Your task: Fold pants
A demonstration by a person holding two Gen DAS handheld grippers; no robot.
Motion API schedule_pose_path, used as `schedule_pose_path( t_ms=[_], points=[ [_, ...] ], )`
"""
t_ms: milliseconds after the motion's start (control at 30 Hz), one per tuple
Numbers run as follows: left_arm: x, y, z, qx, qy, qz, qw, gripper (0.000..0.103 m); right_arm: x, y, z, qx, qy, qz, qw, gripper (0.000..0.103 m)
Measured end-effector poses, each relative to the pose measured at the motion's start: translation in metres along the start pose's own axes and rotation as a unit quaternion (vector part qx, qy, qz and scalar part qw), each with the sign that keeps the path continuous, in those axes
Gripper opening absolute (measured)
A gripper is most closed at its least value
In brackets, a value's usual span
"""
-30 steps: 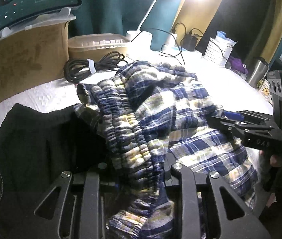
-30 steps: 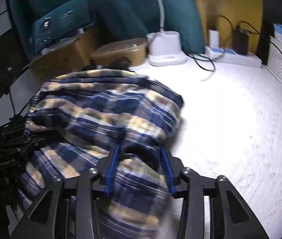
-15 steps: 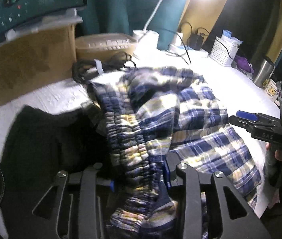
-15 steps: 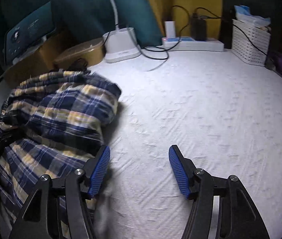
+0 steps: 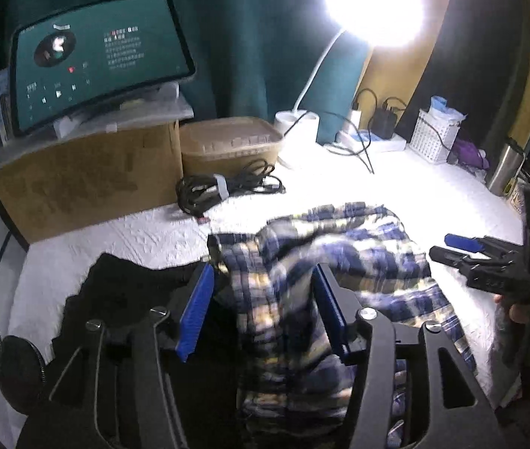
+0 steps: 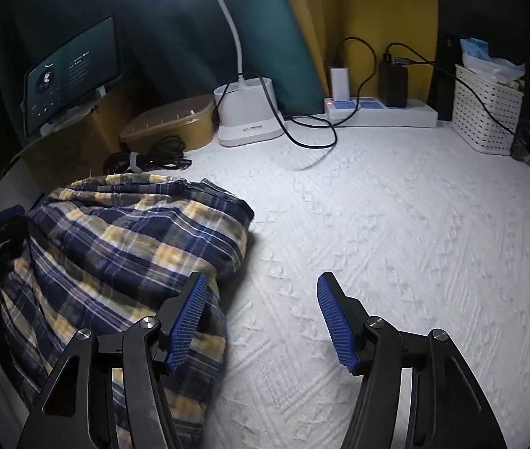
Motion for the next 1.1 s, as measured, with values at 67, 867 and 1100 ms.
schedule_pose_path(
  t_ms=[67,867,1100],
  points=[
    [-0.005,-0.006,0.000,-0.008,0.011,-0.010,0.9999,0.061,0.003,-0.003,0.002,-0.002,-0.005,-0.001,1.000,0.063],
    [0.086,0.002,0.023,-0.044,-0.016,0.079,0.9958,0.069,0.049,-0.022,0.000,-0.015,-0.015,0.028,0.999,0.064],
    [0.082,0.002,0.030,-0.076,-0.006,0.078,0.9941,0.069,0.049,-0.020,-0.004,-0.014,-0.006,0.035,0.999,0.064]
  ],
)
Point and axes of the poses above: each gripper's, at about its wrist camera, not at the fingertips, and x roughly the way its jaws point, z to its left, y to its underside, the point moved 4 cm from there along x, roughly the way its jaws point, and after that the axes turned 8 degrees about -x, right-handed, at the moved point
